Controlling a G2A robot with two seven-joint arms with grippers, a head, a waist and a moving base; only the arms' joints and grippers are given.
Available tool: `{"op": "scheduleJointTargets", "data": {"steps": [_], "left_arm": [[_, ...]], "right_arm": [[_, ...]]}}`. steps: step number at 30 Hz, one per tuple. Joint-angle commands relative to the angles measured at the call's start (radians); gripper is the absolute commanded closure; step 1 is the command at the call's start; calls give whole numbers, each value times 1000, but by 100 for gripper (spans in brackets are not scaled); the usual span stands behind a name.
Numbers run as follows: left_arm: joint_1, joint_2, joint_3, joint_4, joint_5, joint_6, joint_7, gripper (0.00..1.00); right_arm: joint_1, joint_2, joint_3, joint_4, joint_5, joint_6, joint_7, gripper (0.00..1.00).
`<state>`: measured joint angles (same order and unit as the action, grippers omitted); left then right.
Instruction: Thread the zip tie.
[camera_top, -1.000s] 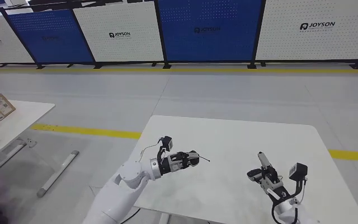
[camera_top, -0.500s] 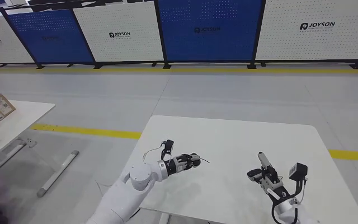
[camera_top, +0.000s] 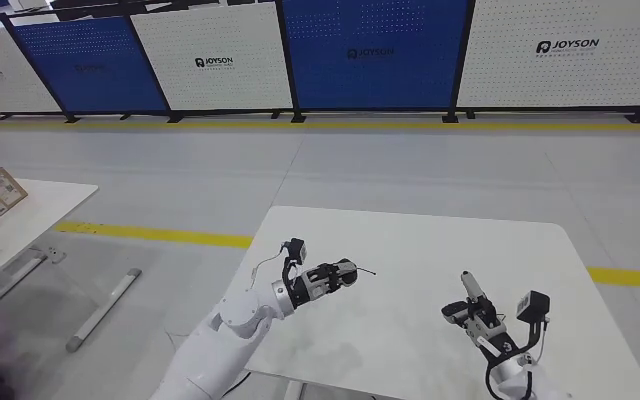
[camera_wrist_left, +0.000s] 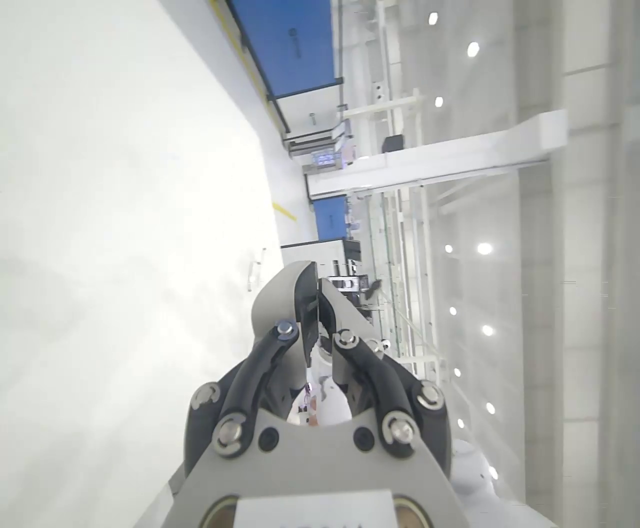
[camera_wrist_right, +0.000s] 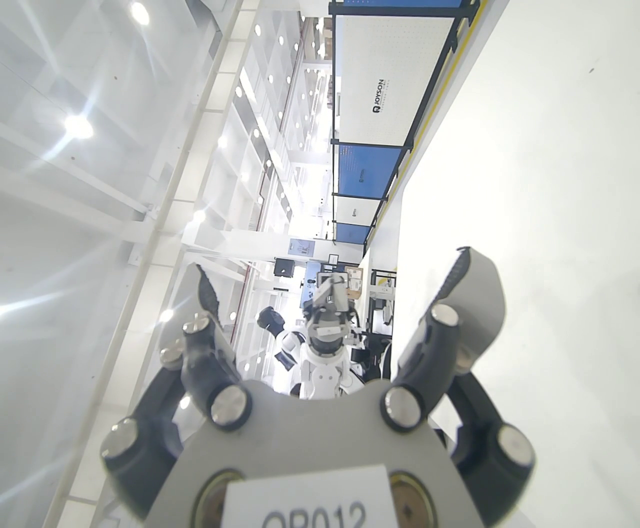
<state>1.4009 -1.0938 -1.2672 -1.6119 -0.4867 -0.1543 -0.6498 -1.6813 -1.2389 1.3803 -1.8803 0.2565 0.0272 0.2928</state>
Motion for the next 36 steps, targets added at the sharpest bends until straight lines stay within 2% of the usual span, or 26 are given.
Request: {"op": "scheduleJointTargets", "data": {"steps": [1, 4, 15, 19, 21, 22, 31, 35, 36], "left_arm": [[51, 5, -43, -56, -40, -48, -5, 100], [94, 15, -87, -93, -122, -22, -97, 100], [91, 15, -83, -98, -109, -21, -88, 100], [96, 15, -90, -164, -116, -48, -83, 100], [113, 17, -107, -196, -127, -64, -84, 100], [122, 18, -111, -211, -130, -58, -96, 100], [122, 18, -111, -211, -130, -58, -96, 100], [101, 15, -62, -161, -41, -8, -49, 100], [90, 13, -37, -133, -23, 17, -44, 100]], "right_arm": [[0, 0, 0, 0, 0, 0, 0, 0], [0, 0, 0, 0, 0, 0, 0, 0], [0, 0, 0, 0, 0, 0, 0, 0], [0, 0, 0, 0, 0, 0, 0, 0], [0, 0, 0, 0, 0, 0, 0, 0], [0, 0, 0, 0, 0, 0, 0, 0], [0, 0, 0, 0, 0, 0, 0, 0], [0, 0, 0, 0, 0, 0, 0, 0], [0, 0, 0, 0, 0, 0, 0, 0]]}}
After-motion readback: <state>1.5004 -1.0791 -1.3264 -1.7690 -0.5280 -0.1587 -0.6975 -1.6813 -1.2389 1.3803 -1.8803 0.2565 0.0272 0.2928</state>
